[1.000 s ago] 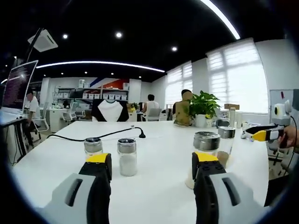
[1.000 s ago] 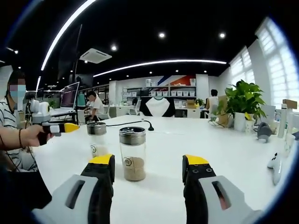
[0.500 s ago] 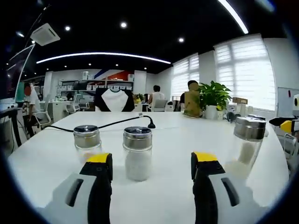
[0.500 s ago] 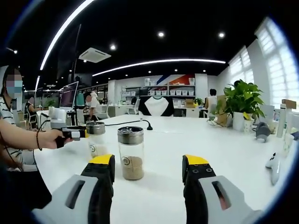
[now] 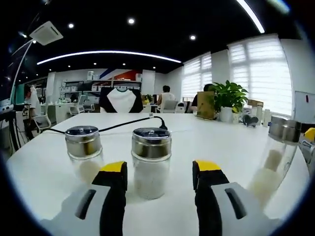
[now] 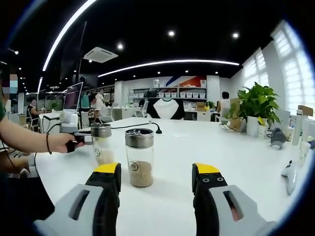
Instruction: Rotate the seasoning bottle until the label or dispensing opening points toward the visible target arrow and the bottle remains upright within the marked orientation range
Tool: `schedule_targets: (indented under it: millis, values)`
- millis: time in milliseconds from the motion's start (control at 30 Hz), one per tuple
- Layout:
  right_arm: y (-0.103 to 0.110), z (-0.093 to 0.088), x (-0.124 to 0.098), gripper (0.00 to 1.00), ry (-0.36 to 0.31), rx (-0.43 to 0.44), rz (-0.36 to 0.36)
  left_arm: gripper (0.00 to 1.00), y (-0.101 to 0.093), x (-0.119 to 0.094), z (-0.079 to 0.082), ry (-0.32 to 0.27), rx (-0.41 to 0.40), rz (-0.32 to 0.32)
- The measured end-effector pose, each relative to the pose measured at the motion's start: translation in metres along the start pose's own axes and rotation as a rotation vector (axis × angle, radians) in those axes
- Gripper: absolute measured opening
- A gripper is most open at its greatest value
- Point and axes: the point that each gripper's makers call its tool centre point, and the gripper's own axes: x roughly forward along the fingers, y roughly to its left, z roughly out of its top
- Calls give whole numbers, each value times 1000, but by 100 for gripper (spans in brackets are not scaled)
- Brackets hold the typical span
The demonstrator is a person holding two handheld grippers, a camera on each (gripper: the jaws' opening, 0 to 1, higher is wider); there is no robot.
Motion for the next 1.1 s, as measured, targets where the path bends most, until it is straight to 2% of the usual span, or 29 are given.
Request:
schedule_targets:
  millis: [100,233,333,533,600,633,667,700,933,1000,1100]
  values:
    - [0,1,1,58,0,-2,-1,56,-3,5,7,-24,-62,-22]
    - [0,4,2,58,-7,5,-4,55,2,12,10,-24,-48,0]
    - [2,8,5,58,-13,3,-1,51,3,17,5,7,-49,7]
    - [6,9,6,57,-18,5,11,47,7,16,1,22,-53,22]
    - [9,11,4,57,-24,-15,19,39,12,15,-2,43,-15,42]
    - [9,12,3,57,-26,-28,14,37,11,16,-3,65,67,23]
    - [9,14,3,57,-23,-50,9,37,10,17,-3,67,27,44]
    - [8,14,3,57,-21,-58,7,37,9,18,-3,65,19,34]
    - [7,13,5,57,-19,-33,8,36,7,16,-2,63,49,21]
    - [6,12,5,58,-7,-93,-4,36,6,15,-2,59,50,19]
    - [5,12,5,58,-15,-61,-7,36,6,15,-2,57,54,15]
